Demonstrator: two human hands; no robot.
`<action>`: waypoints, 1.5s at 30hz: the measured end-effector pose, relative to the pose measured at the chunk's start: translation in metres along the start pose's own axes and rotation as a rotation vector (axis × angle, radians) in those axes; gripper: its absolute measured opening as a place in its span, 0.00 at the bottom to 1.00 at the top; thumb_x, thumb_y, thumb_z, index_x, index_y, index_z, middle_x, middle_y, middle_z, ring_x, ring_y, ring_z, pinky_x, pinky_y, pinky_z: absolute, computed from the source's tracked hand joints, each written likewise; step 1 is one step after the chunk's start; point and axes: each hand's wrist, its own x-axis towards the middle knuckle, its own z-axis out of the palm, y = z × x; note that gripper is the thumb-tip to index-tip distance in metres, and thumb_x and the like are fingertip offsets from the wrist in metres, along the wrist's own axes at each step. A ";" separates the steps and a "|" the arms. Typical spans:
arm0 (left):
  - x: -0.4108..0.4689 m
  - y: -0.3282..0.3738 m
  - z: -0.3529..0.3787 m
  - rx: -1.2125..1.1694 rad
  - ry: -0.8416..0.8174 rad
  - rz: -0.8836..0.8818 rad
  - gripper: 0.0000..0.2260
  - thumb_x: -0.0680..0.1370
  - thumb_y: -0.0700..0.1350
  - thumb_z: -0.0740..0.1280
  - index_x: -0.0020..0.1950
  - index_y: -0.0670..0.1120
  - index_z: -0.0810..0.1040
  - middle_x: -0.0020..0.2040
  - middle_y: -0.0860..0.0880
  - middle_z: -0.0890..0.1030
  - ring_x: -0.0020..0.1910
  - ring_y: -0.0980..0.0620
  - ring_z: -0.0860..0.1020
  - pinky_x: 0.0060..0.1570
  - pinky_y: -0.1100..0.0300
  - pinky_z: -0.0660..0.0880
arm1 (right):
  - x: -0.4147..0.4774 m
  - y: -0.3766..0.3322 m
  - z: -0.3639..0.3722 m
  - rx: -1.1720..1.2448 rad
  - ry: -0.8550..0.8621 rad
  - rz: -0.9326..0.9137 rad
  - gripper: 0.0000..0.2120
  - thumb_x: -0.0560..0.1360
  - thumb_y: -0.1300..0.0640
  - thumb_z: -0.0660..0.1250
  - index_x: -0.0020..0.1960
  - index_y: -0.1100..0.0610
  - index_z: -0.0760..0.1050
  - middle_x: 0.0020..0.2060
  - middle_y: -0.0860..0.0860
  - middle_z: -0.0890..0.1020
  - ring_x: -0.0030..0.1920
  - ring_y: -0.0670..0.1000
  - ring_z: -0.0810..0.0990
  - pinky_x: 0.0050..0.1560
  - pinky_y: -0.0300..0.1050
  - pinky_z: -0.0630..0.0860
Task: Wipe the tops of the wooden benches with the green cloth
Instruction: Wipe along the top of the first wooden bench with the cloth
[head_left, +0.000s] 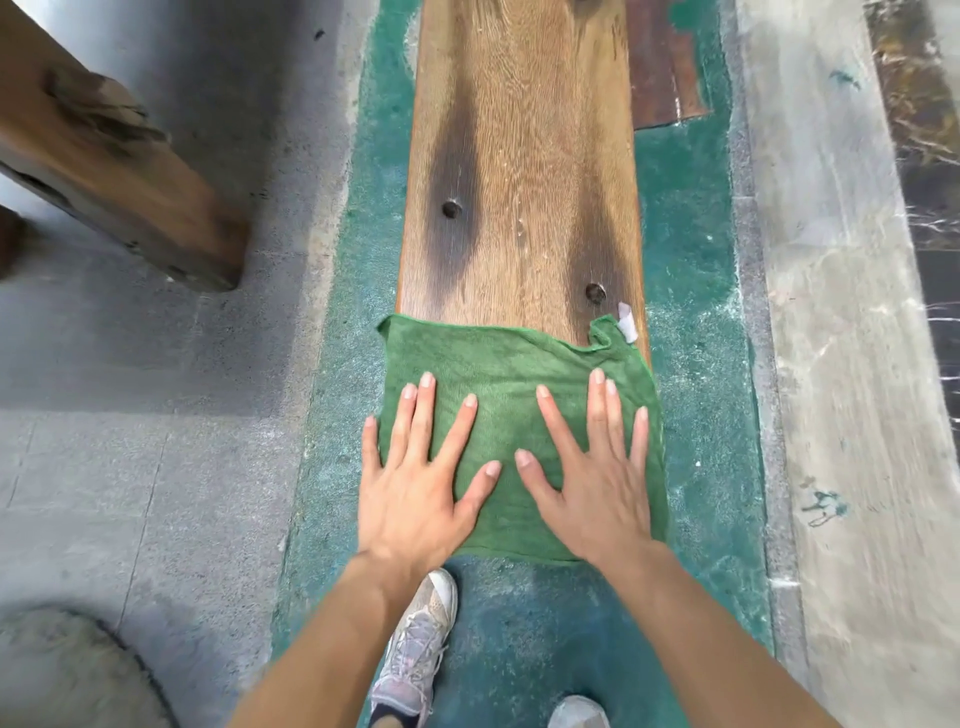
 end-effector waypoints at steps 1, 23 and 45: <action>-0.007 0.000 0.000 0.010 -0.005 -0.009 0.33 0.82 0.71 0.48 0.85 0.61 0.53 0.87 0.47 0.44 0.86 0.47 0.45 0.81 0.34 0.51 | -0.008 -0.003 0.003 0.007 -0.005 0.010 0.34 0.83 0.31 0.47 0.86 0.40 0.46 0.84 0.60 0.37 0.85 0.59 0.37 0.81 0.71 0.44; 0.104 0.016 -0.010 -0.007 0.125 -0.086 0.33 0.81 0.71 0.52 0.85 0.63 0.55 0.87 0.47 0.49 0.85 0.46 0.53 0.67 0.29 0.67 | 0.100 0.012 -0.025 -0.058 0.068 0.063 0.37 0.78 0.27 0.52 0.84 0.36 0.52 0.85 0.60 0.47 0.83 0.72 0.45 0.75 0.79 0.54; 0.161 -0.031 -0.008 -0.049 0.086 -0.059 0.32 0.82 0.71 0.49 0.85 0.63 0.52 0.87 0.47 0.47 0.86 0.46 0.50 0.67 0.28 0.65 | 0.163 -0.020 -0.027 -0.127 0.010 0.074 0.39 0.76 0.25 0.53 0.84 0.37 0.54 0.85 0.60 0.48 0.83 0.72 0.47 0.70 0.80 0.59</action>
